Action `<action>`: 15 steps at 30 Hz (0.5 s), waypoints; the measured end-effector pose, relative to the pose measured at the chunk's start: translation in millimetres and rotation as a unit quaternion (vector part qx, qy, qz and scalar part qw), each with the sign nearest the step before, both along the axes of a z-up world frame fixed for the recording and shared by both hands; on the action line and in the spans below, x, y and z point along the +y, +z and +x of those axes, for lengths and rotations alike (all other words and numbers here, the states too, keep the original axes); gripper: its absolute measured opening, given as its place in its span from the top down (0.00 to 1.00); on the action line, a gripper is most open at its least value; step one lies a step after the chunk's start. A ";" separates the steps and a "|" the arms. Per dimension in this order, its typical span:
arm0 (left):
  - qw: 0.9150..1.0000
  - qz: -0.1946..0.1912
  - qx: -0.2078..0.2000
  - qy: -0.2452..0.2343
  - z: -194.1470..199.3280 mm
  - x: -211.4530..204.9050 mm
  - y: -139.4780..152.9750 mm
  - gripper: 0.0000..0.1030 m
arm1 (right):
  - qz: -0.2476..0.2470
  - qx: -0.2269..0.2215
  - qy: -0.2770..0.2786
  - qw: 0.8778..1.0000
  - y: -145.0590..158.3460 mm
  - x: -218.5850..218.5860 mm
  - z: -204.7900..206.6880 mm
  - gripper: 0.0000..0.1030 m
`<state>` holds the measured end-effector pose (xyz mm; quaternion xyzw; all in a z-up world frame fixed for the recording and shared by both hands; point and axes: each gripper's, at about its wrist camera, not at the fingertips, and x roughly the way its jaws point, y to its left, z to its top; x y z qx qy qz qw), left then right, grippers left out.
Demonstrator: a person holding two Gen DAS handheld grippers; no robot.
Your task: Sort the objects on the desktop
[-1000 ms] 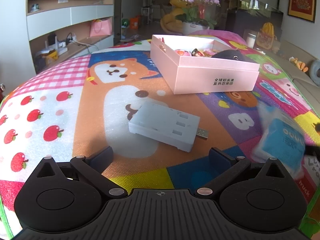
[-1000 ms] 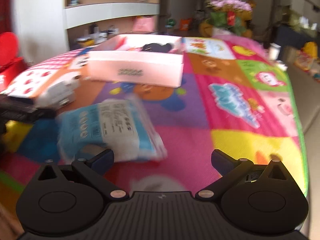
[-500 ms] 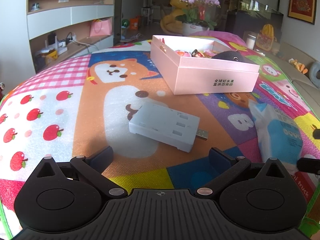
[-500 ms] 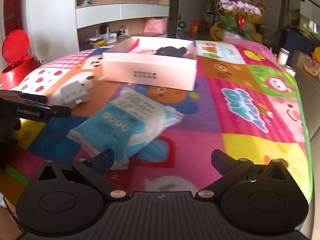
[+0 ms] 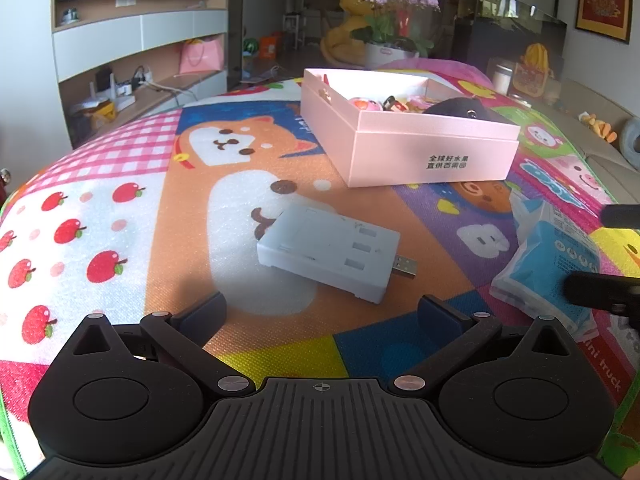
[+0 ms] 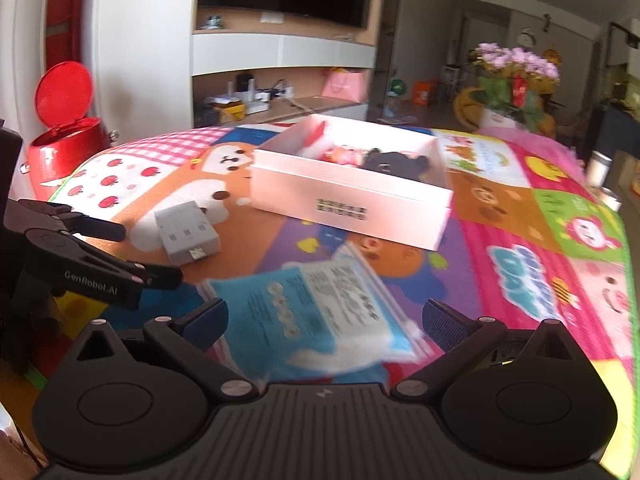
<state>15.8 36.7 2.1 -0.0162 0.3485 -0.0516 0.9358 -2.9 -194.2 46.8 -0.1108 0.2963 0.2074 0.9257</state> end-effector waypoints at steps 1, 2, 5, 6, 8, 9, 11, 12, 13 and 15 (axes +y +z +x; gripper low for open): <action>1.000 0.000 0.000 0.000 0.0 -0.2 0.0 0.00 | -0.004 0.001 0.007 1.000 -2.5 3.9 5.6 0.00; 1.000 0.000 0.000 0.000 -0.1 -0.5 0.1 0.00 | -0.009 0.001 0.013 1.000 -5.2 7.3 11.9 0.00; 1.000 0.000 0.000 0.000 -0.2 -0.7 0.0 0.00 | -0.004 0.028 0.023 0.999 -13.3 10.9 33.5 0.00; 1.000 0.000 0.000 0.000 -0.2 -0.8 -0.1 0.00 | 0.006 0.040 0.027 0.999 -15.2 9.5 39.3 0.00; 1.000 0.001 0.000 0.000 -0.1 -0.8 -0.1 0.00 | 0.019 0.048 0.026 0.998 -17.2 6.8 43.4 0.00; 1.000 0.003 0.001 0.000 0.0 -1.1 -0.3 0.00 | 0.023 0.048 0.024 0.998 -17.4 5.4 42.7 0.00; 1.000 0.009 0.002 -0.001 0.6 -2.9 -0.6 0.00 | 0.027 0.048 0.018 0.998 -17.0 3.5 37.9 0.03; 1.000 0.013 0.004 -0.002 0.8 -3.6 -0.8 0.00 | 0.028 0.045 0.016 0.999 -16.9 2.6 34.1 0.06; 1.000 0.015 0.004 -0.002 1.2 -4.3 -0.9 0.00 | 0.026 0.041 0.014 0.999 -16.4 1.2 29.6 0.07; 1.000 0.018 0.005 -0.003 1.6 -5.5 -0.8 0.00 | 0.022 0.039 0.007 0.999 -15.1 -1.7 21.9 0.09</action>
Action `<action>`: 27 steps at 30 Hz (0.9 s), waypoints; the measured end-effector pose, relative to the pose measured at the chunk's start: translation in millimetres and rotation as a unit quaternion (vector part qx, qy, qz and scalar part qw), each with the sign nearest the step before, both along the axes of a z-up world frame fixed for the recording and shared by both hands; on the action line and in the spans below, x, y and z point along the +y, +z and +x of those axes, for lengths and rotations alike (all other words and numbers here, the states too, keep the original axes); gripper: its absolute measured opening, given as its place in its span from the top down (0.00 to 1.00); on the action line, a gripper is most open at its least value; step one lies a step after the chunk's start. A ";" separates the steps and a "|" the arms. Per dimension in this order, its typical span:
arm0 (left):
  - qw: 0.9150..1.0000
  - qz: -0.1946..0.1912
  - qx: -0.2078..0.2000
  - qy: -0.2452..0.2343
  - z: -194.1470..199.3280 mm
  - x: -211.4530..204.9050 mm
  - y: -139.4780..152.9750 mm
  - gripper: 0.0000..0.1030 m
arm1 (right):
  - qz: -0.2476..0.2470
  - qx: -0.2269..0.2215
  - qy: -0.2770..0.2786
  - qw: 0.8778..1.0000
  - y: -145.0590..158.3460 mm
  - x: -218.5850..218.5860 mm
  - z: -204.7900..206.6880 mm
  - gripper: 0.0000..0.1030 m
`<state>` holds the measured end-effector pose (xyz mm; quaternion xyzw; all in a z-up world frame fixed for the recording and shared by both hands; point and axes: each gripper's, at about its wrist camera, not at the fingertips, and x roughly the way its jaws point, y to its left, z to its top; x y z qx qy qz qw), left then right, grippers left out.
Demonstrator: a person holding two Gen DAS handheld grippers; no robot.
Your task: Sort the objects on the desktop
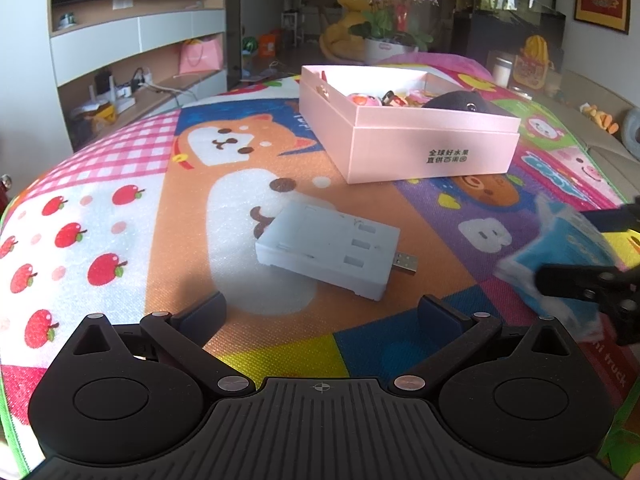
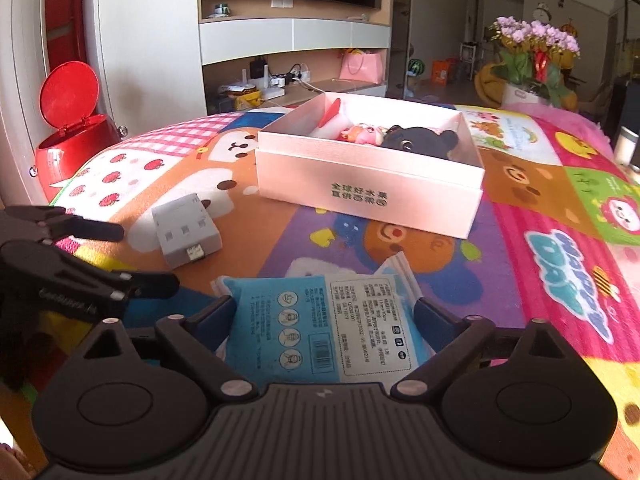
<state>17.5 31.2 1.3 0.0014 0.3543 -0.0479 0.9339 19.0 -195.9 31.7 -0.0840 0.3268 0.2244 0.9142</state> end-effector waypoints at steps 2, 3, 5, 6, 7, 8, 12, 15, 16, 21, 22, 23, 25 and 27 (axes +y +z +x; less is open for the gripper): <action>1.000 0.002 0.001 0.000 0.1 -0.7 0.3 0.00 | 0.000 0.000 -0.011 1.000 1.8 -6.1 -8.9 0.09; 1.000 0.004 0.001 0.000 0.2 -1.3 0.3 0.00 | 0.002 0.001 -0.014 1.000 2.4 -9.9 -13.3 0.09; 1.000 0.010 0.003 -0.001 0.6 -3.1 0.0 0.00 | 0.003 -0.001 -0.023 1.000 2.3 -16.6 -22.1 0.09; 1.000 0.013 0.003 -0.001 0.5 -3.9 0.1 0.00 | -0.004 -0.010 -0.026 1.000 1.4 -19.0 -27.1 0.09; 1.000 0.014 0.003 -0.001 0.6 -4.0 0.0 0.00 | -0.016 -0.023 -0.029 0.999 0.0 -19.9 -32.1 0.09; 1.000 0.013 0.003 -0.001 0.5 -4.2 0.2 0.00 | -0.033 -0.037 -0.031 0.998 -1.7 -20.6 -37.0 0.06; 1.000 0.014 0.003 -0.001 0.8 -5.2 0.5 0.00 | -0.068 -0.051 -0.040 0.996 -1.3 -33.7 -48.5 0.00; 1.000 0.014 0.002 -0.001 0.4 -5.3 0.4 0.00 | -0.105 -0.062 -0.057 0.991 -2.0 -44.3 -52.2 0.00; 1.000 0.014 0.002 -0.001 0.6 -4.8 0.3 0.00 | -0.121 -0.070 -0.070 0.988 -2.4 -47.6 -51.4 0.00; 1.000 0.013 0.002 -0.001 0.6 -4.8 0.3 0.00 | -0.047 -0.020 -0.119 0.992 7.5 -76.3 -36.6 0.00; 1.000 0.014 0.002 -0.001 0.6 -4.7 0.2 0.00 | -0.015 -0.003 -0.126 0.992 9.9 -80.3 -33.6 0.00; 1.000 0.014 0.002 -0.001 0.6 -4.7 0.2 0.00 | 0.013 0.010 -0.142 0.990 11.4 -82.7 -29.7 0.00; 1.000 0.013 0.002 -0.001 0.6 -4.5 0.2 0.00 | 0.068 0.042 -0.199 0.977 10.9 -87.0 -16.7 0.00; 1.000 0.010 0.002 -0.002 0.2 -4.5 1.0 0.00 | 0.122 0.079 -0.257 0.956 5.0 -91.5 -5.4 0.00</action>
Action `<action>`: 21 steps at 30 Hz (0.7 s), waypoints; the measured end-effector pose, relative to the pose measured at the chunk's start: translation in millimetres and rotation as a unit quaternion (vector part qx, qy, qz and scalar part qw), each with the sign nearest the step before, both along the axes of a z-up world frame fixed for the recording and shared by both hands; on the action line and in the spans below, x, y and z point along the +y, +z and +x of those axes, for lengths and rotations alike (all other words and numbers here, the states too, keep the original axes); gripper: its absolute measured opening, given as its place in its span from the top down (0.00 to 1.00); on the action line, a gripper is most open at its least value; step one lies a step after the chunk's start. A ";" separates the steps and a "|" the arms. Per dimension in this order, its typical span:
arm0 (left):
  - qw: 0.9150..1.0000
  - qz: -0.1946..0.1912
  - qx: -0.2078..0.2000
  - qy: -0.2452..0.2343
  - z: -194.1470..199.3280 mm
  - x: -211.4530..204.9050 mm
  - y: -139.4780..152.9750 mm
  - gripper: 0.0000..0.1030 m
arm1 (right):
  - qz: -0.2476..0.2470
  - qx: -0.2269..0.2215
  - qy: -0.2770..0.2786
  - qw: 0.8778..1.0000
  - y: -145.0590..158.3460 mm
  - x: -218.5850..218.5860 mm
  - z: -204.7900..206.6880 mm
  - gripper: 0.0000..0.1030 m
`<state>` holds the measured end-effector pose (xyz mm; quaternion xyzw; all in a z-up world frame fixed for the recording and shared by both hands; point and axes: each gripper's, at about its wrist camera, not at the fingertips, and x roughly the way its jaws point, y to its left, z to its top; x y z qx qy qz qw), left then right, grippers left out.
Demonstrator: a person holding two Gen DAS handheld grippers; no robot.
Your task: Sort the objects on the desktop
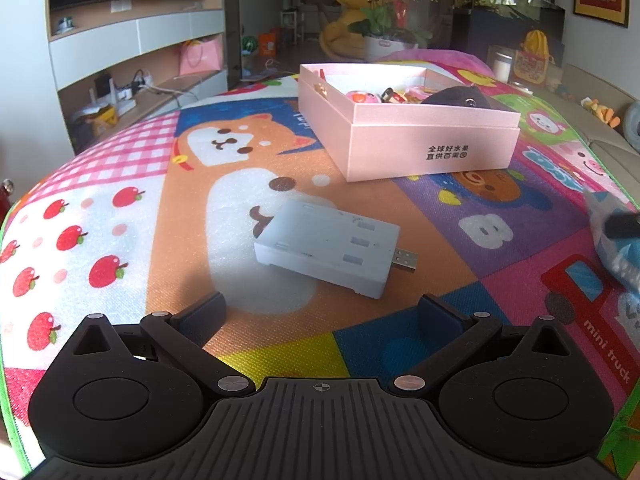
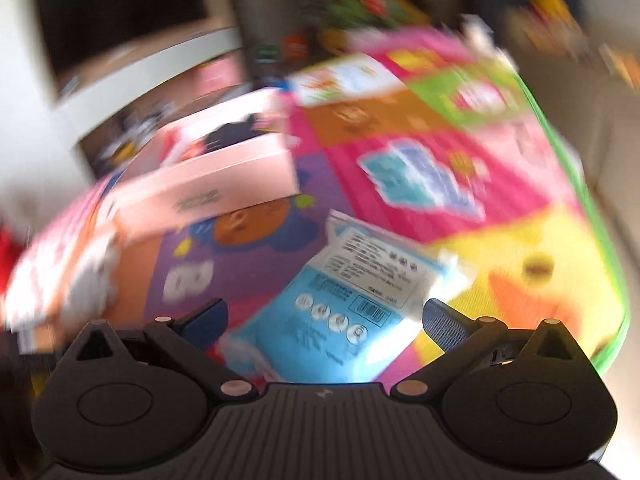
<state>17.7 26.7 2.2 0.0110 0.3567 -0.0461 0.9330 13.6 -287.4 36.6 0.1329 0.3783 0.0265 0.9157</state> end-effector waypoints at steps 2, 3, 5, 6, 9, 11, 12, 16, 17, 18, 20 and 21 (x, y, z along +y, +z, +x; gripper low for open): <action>1.000 0.000 0.002 -0.005 1.5 -0.1 1.1 0.00 | 0.024 0.009 -0.030 0.999 -6.3 1.4 8.0 0.00; 1.000 0.000 0.002 -0.012 3.9 -0.8 2.1 0.00 | 0.015 0.011 -0.030 0.999 -8.1 5.5 12.1 0.04; 1.000 0.004 -0.002 -0.023 10.2 -0.1 3.5 0.00 | -0.020 0.010 -0.016 1.000 -9.4 15.5 17.4 0.20; 1.000 0.012 -0.007 -0.023 15.1 -0.9 4.5 0.00 | -0.036 0.009 -0.005 0.999 -9.3 20.0 17.9 0.27; 0.999 0.033 -0.009 -0.031 32.7 -3.8 4.5 0.00 | -0.045 0.006 0.029 0.999 -8.2 24.7 13.0 0.34; 0.998 0.039 -0.006 -0.043 43.3 -6.1 3.0 0.00 | -0.049 0.003 0.038 0.998 -8.1 25.7 8.1 0.34; 0.998 0.037 -0.005 -0.048 46.8 -6.0 2.5 0.00 | -0.052 0.001 0.042 0.998 -8.2 25.9 5.5 0.34; 0.996 0.000 0.010 -0.090 55.8 -6.5 1.1 0.00 | -0.061 -0.007 0.055 0.997 -9.7 25.8 -1.0 0.32; 0.995 -0.006 0.007 -0.098 54.4 -8.2 1.3 0.00 | -0.063 -0.008 0.056 0.996 -10.2 26.4 -1.1 0.31; 0.994 -0.011 0.007 -0.112 52.0 -10.8 1.7 0.00 | -0.065 -0.009 0.058 0.996 -10.4 27.6 -1.3 0.29; 0.992 -0.024 0.006 -0.127 46.0 -16.8 2.5 0.00 | -0.069 -0.011 0.060 0.996 -11.5 29.7 -0.8 0.24; 0.992 -0.027 0.006 -0.127 43.9 -19.9 2.4 0.00 | -0.072 -0.012 0.062 0.995 -12.2 31.8 -1.3 0.22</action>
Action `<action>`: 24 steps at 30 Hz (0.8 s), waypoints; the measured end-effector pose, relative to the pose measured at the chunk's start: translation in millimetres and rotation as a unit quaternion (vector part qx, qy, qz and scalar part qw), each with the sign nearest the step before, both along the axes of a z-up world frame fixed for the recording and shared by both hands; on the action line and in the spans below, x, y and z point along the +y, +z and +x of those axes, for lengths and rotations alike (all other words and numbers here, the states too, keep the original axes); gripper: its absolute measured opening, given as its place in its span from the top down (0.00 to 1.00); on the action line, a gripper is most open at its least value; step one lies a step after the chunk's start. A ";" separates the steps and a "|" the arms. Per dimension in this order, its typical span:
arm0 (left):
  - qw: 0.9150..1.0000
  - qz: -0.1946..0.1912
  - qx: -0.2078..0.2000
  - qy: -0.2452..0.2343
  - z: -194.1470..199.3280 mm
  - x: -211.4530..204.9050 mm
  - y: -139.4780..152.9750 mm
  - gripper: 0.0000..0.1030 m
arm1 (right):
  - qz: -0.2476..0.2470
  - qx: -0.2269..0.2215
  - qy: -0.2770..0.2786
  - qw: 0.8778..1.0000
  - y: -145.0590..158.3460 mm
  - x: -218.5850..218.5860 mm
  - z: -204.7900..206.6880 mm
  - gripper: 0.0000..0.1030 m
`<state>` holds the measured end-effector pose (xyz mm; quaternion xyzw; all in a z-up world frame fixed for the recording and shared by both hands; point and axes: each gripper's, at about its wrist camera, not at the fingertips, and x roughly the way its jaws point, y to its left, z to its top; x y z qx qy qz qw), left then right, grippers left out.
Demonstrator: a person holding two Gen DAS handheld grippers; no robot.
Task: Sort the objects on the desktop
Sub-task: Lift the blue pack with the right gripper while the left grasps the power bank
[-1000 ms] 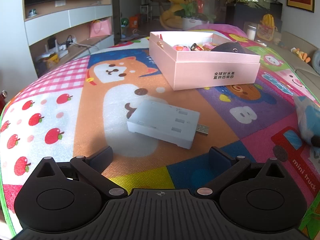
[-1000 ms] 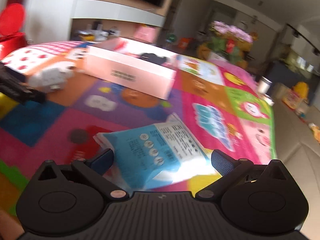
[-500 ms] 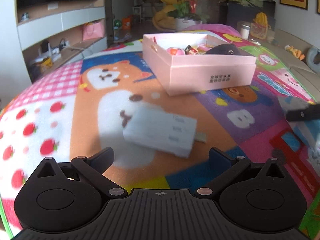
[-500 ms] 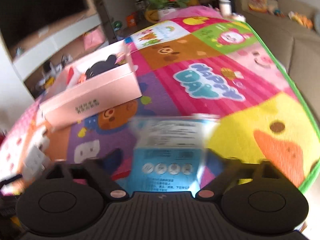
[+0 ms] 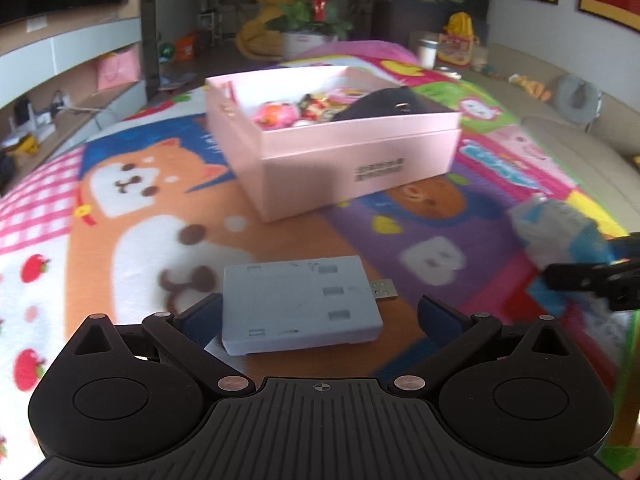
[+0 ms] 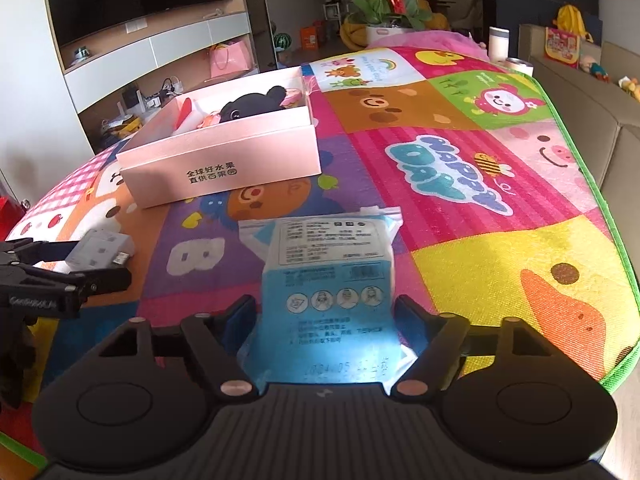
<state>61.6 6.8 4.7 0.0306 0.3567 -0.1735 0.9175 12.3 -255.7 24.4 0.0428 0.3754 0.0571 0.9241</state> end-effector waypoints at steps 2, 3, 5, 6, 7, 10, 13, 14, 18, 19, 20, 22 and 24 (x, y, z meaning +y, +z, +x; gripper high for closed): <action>1.000 0.004 -0.001 0.010 -0.5 -5.3 -0.3 0.00 | -0.013 -0.006 0.002 1.000 -2.2 4.8 -1.6 0.20; 1.000 0.003 0.000 0.019 1.4 -7.0 -0.5 0.00 | -0.023 -0.010 0.005 1.000 -3.4 8.0 -2.8 0.19; 0.999 0.001 0.006 0.040 7.6 -8.7 -0.6 0.00 | -0.041 -0.017 0.008 0.999 -6.1 13.5 -5.4 0.18; 0.999 0.002 0.008 0.052 10.4 -10.4 -0.6 0.00 | -0.050 -0.020 0.011 0.999 -7.1 15.6 -7.0 0.18; 0.998 0.007 0.008 0.061 12.5 -12.4 -0.4 0.00 | -0.055 -0.022 0.012 0.998 -7.8 17.0 -8.4 0.18; 0.997 0.030 0.005 0.070 14.1 -20.4 -1.4 0.01 | -0.045 -0.020 0.012 0.999 -6.4 12.9 -9.4 0.18; 0.997 0.042 -0.004 0.065 7.6 -24.8 -1.2 0.08 | -0.021 -0.017 0.002 1.000 -2.0 3.1 -8.0 0.18; 0.997 0.041 -0.002 0.064 5.2 -25.3 -0.3 0.08 | -0.015 -0.021 -0.003 1.000 -0.1 -0.3 -8.0 0.18; 0.997 0.046 -0.001 0.055 -13.9 -27.4 1.0 0.08 | -0.008 -0.027 -0.009 1.000 7.7 -7.9 -2.5 0.19; 0.998 0.047 0.000 0.050 -20.8 -28.2 1.4 0.08 | -0.004 -0.023 -0.007 1.000 8.9 -9.4 0.2 0.19; 0.998 0.046 0.001 0.046 -28.8 -28.7 1.9 0.08 | -0.001 -0.016 -0.006 1.000 9.6 -10.6 3.1 0.24; 0.998 0.039 0.007 0.039 -45.0 -28.1 2.6 0.08 | 0.008 0.002 0.007 1.000 10.2 -12.0 8.4 0.37; 0.999 0.035 0.011 0.031 -59.0 -27.3 4.2 0.08 | 0.013 0.017 0.016 1.000 12.6 -11.5 9.8 0.44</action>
